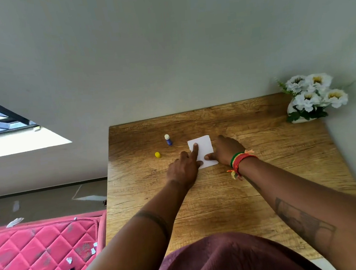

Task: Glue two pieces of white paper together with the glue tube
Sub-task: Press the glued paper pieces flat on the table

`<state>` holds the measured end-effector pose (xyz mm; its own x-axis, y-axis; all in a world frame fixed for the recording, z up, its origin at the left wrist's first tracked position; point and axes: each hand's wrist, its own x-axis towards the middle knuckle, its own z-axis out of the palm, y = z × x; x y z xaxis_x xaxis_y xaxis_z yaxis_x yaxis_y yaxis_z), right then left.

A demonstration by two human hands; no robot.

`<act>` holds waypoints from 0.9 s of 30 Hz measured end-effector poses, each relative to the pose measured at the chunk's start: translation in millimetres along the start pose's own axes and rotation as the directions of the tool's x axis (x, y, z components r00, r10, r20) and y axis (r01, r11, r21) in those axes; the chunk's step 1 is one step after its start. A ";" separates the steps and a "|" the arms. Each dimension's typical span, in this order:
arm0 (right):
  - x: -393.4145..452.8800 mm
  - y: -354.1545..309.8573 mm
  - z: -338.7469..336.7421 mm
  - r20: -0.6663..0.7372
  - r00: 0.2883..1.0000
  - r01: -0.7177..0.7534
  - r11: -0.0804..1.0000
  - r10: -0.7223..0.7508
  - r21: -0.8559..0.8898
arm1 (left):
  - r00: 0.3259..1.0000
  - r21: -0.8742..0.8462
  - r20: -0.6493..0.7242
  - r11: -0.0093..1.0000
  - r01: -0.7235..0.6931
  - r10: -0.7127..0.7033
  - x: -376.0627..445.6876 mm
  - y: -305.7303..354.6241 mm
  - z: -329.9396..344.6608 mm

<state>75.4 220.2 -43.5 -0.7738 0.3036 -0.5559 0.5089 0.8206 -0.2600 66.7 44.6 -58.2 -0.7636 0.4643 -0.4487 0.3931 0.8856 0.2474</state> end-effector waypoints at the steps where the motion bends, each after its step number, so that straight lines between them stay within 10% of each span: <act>1: -2.7 1.0 3.5 -0.026 1.000 -0.007 1.000 0.007 0.028 | 1.000 -0.019 0.011 1.000 0.014 -0.014 0.7 0.1 -1.0; 27: 2.6 -8.5 7.4 -0.126 0.986 -0.093 0.988 0.108 0.122 | 0.995 -0.095 0.084 0.993 0.069 -0.061 10.0 1.3 -6.7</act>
<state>71.9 210.4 -48.6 -0.7556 0.4493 -0.4766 0.6206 0.7239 -0.3015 56.1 50.2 -56.6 -0.7405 0.4088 -0.5335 0.2890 0.9103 0.2964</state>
